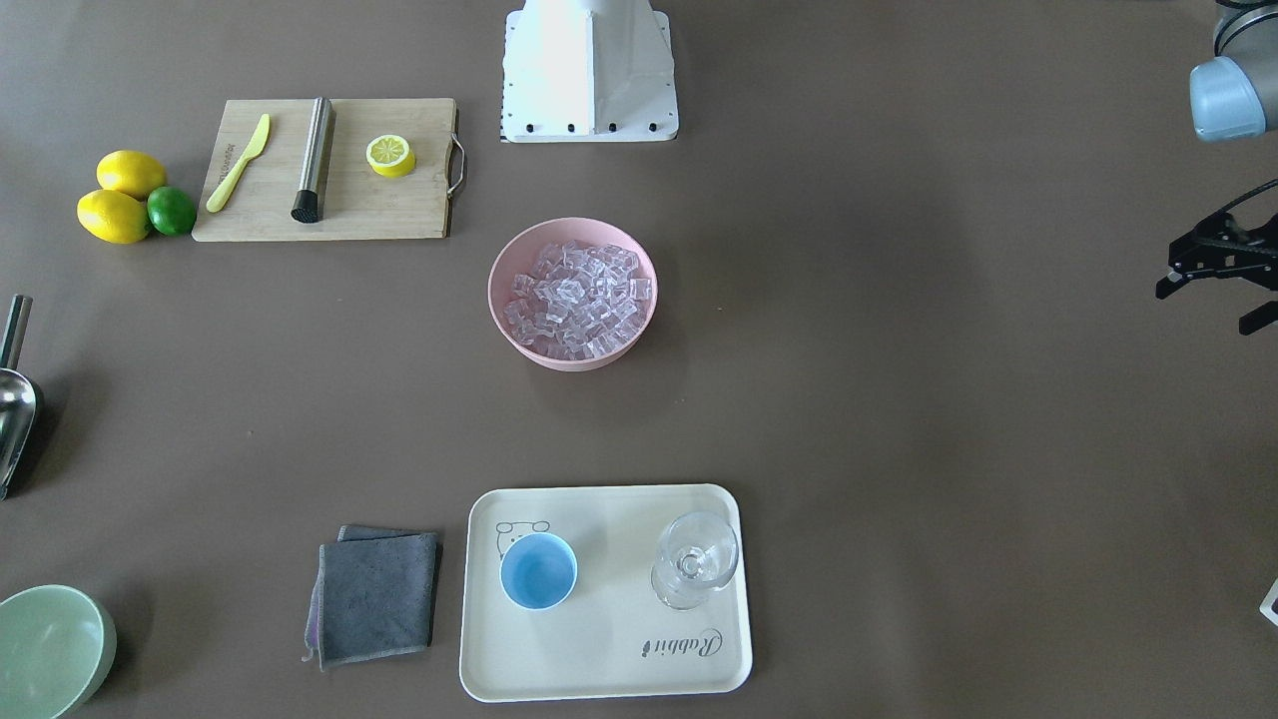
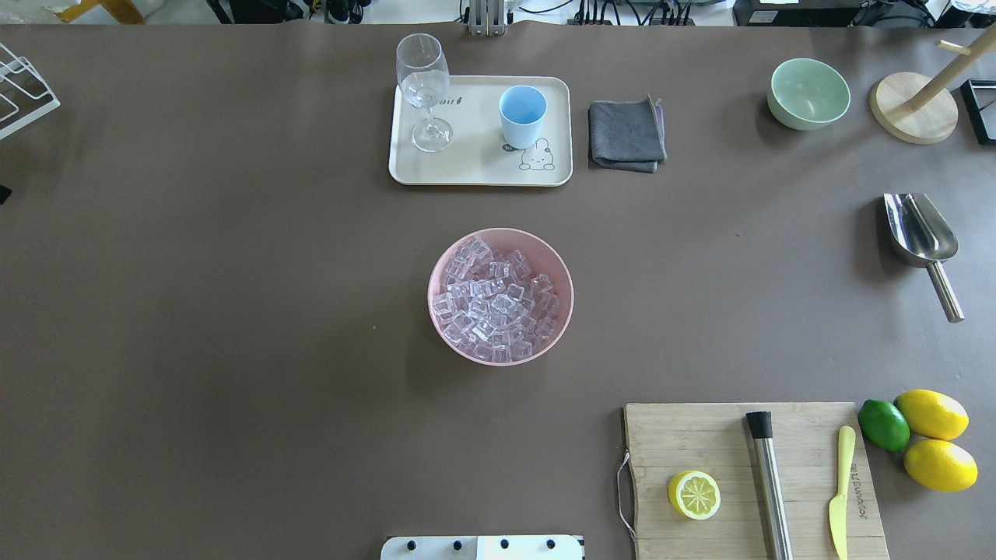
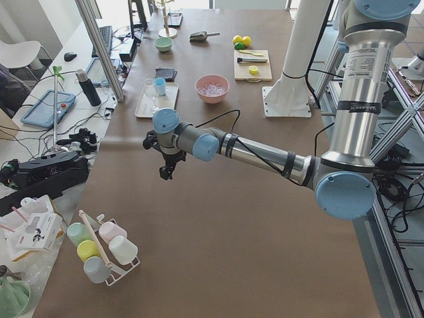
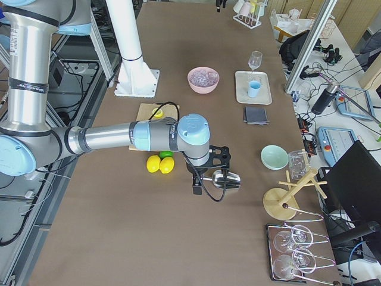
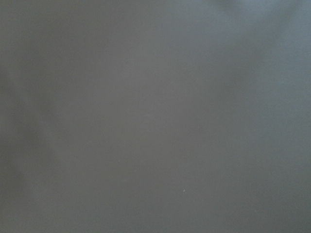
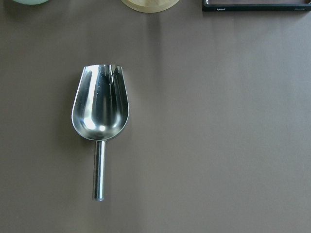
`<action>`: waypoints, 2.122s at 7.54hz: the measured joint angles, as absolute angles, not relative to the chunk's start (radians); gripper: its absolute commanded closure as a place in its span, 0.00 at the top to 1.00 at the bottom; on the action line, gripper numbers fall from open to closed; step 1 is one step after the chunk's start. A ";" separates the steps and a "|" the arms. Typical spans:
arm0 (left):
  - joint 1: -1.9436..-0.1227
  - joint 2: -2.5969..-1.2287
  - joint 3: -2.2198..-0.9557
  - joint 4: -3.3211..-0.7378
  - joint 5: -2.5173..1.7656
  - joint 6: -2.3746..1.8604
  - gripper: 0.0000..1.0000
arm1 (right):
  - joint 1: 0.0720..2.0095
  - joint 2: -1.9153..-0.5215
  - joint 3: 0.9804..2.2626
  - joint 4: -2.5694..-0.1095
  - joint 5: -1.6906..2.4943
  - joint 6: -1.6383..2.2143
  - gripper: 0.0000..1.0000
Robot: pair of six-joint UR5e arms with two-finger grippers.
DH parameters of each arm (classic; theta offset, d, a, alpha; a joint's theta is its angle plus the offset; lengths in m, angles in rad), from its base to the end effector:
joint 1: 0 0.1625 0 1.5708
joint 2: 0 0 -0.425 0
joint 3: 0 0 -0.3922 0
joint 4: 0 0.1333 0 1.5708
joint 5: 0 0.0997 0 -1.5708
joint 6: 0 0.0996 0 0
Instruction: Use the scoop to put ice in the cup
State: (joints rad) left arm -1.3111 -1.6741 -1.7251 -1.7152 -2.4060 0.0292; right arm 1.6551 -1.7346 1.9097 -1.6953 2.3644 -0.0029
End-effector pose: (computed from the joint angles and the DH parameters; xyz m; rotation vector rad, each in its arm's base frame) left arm 0.0815 -0.5381 0.5078 0.2831 0.8681 0.4365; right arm 0.0974 -0.4133 0.5782 0.0825 -0.7907 0.0570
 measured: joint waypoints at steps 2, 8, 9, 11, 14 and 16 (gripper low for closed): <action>-1.194 -1.718 -1.729 -1.881 -2.334 0.030 0.99 | 1.653 -1.740 1.922 -1.690 2.350 0.037 1.00; -0.787 -1.842 -1.773 -1.994 -2.054 0.198 0.99 | 1.527 -1.810 1.907 -1.336 2.328 0.388 1.00; -0.751 -1.842 -1.776 -2.011 -2.020 0.209 0.99 | 1.474 -1.819 1.904 -1.288 2.306 0.465 1.00; -0.726 -1.845 -1.786 -2.043 -1.994 0.243 0.99 | 1.366 -1.823 1.836 -1.103 2.248 0.614 1.00; -0.655 -1.878 -1.775 -2.108 -1.991 0.264 0.99 | 1.210 -1.825 1.762 -0.922 2.142 0.810 1.00; -0.630 -1.908 -1.757 -2.138 -1.995 0.273 0.99 | 1.122 -1.825 1.716 -0.818 2.076 0.911 0.99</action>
State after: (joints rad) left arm -0.6299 -1.9077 -1.7565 -2.1376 -1.9945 0.2729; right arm 1.1219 -1.8253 1.7163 -0.8176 2.0756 0.9114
